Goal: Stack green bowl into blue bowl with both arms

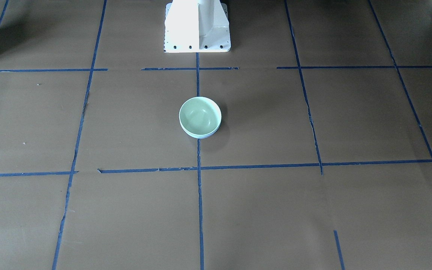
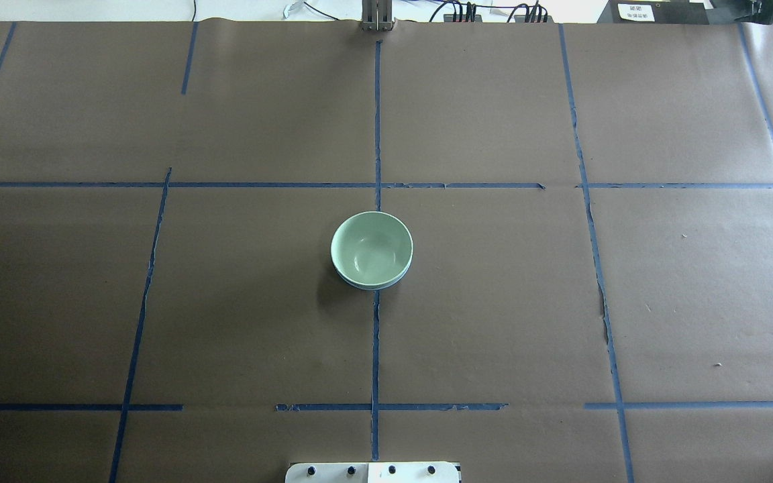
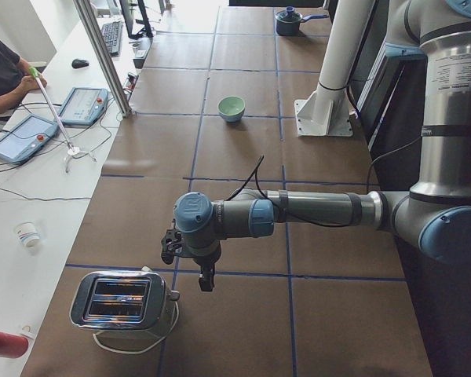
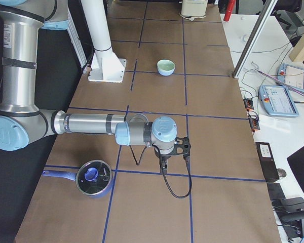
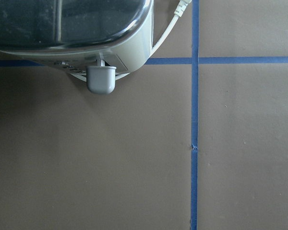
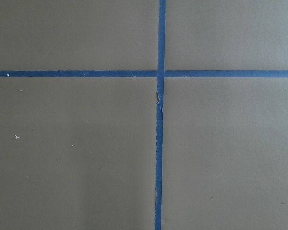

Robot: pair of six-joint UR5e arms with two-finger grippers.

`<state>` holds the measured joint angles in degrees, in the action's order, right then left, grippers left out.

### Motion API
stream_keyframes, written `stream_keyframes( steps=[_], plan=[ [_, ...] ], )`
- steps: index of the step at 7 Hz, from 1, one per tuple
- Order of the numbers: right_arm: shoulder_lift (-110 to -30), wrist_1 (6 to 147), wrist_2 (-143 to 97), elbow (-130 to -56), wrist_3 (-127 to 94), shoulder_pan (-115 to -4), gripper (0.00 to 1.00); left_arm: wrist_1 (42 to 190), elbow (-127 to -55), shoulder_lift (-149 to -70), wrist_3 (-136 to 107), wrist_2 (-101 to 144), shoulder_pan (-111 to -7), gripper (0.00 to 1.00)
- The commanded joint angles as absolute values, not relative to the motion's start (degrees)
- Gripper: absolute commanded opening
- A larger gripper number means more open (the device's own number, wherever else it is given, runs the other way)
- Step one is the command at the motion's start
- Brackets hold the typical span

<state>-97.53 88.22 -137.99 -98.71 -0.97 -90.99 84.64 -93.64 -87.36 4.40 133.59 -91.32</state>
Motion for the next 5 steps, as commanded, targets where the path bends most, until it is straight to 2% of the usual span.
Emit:
stream_keyframes(
  steps=[1, 5],
  plan=[
    [-97.5, 88.2, -138.0, -99.0, -1.1, -91.0, 1.00, 84.6, -93.7, -87.4, 4.4, 133.6, -91.3, 1.00],
    [-97.2, 88.0, -138.0, -99.4, -1.0, -91.1, 1.00, 85.3, -93.3, -87.4, 4.4, 133.6, -91.3, 1.00]
  ],
)
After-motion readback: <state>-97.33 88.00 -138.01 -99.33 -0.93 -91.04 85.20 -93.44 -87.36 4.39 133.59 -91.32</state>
